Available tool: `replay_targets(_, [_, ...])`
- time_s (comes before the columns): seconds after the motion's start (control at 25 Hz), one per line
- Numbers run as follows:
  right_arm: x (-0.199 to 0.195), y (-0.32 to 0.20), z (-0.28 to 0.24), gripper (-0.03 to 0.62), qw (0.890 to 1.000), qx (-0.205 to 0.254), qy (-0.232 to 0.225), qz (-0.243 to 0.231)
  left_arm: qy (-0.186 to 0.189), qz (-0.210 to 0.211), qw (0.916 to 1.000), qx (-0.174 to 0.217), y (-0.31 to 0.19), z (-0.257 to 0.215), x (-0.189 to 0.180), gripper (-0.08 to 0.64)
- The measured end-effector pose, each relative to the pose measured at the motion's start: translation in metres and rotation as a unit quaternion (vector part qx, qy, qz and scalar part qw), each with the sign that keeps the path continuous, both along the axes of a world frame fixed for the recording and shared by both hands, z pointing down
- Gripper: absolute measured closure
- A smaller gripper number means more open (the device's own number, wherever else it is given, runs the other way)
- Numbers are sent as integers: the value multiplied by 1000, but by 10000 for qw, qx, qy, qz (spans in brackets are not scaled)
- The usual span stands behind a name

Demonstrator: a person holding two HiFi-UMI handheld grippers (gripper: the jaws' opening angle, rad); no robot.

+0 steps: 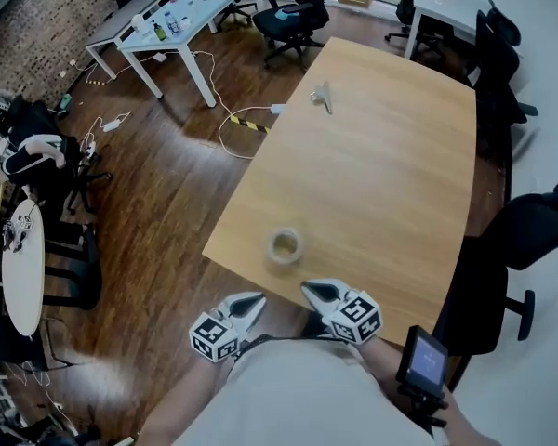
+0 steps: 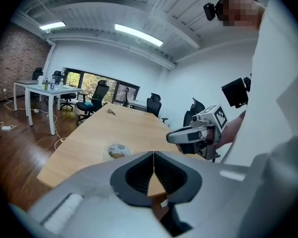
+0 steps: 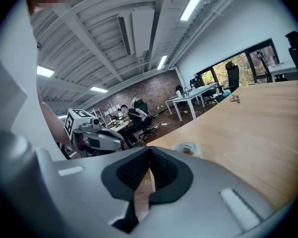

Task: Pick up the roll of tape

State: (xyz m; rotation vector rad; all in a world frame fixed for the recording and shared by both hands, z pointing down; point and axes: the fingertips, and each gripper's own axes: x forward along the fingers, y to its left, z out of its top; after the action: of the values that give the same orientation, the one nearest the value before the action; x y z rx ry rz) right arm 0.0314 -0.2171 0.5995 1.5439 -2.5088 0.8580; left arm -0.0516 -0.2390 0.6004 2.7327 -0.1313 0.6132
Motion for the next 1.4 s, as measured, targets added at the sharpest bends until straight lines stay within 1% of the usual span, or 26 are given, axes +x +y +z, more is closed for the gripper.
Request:
replay_targets(0.12, [20, 1, 0, 586, 9998, -39, -75, 184, -167, 160, 9997, 28, -4, 1, 15, 538])
replay_targets(0.36, [27, -2, 3, 586, 9988, -84, -179, 441, -571, 564, 9965, 221, -16, 13, 22, 554])
replay_targets(0.48, [30, -4, 4, 584, 9980, -87, -189, 604, -628, 728, 9950, 271, -26, 17, 28, 554])
replay_targets(0.6, [31, -8, 8, 586, 9967, -109, -187, 779, -705, 989, 9921, 320, -34, 24, 33, 554])
replay_targets(0.76, [33, -14, 11, 586, 9937, -177, -190, 1090, -900, 1445, 9840, 524, -45, 29, 37, 554])
replay_targets(0.84, [31, -19, 12, 586, 9924, -182, -204, 1202, -1043, 1699, 9773, 714, -55, 37, 36, 554])
replay_targets(0.88, [29, -21, 13, 585, 9918, -191, -202, 1250, -1128, 1868, 9723, 841, -58, 43, 36, 554])
replay_targets(0.96, [28, -24, 16, 585, 9904, -232, -191, 1351, -1316, 2287, 9576, 1159, -63, 53, 38, 554])
replay_targets(1.0, [28, -26, 17, 585, 9895, -254, -195, 1408, -1425, 2528, 9477, 1333, -65, 59, 39, 551])
replay_targets(1.08, [27, -28, 19, 586, 9875, -292, -214, 1532, -1682, 3026, 9236, 1648, -67, 75, 39, 530])
replay_targets(1.16, [25, -27, 20, 586, 9854, -327, -227, 1658, -1922, 3535, 8941, 1966, -69, 90, 38, 512])
replay_targets(1.24, [24, -27, 21, 586, 9829, -347, -233, 1792, -2115, 4001, 8615, 2300, -74, 101, 39, 483])
replay_targets(1.32, [25, -26, 23, 586, 9802, -353, -227, 1937, -2265, 4386, 8298, 2603, -80, 110, 41, 467])
replay_targets(1.4, [26, -25, 25, 586, 9773, -361, -211, 2075, -2384, 4714, 8001, 2843, -86, 119, 43, 443])
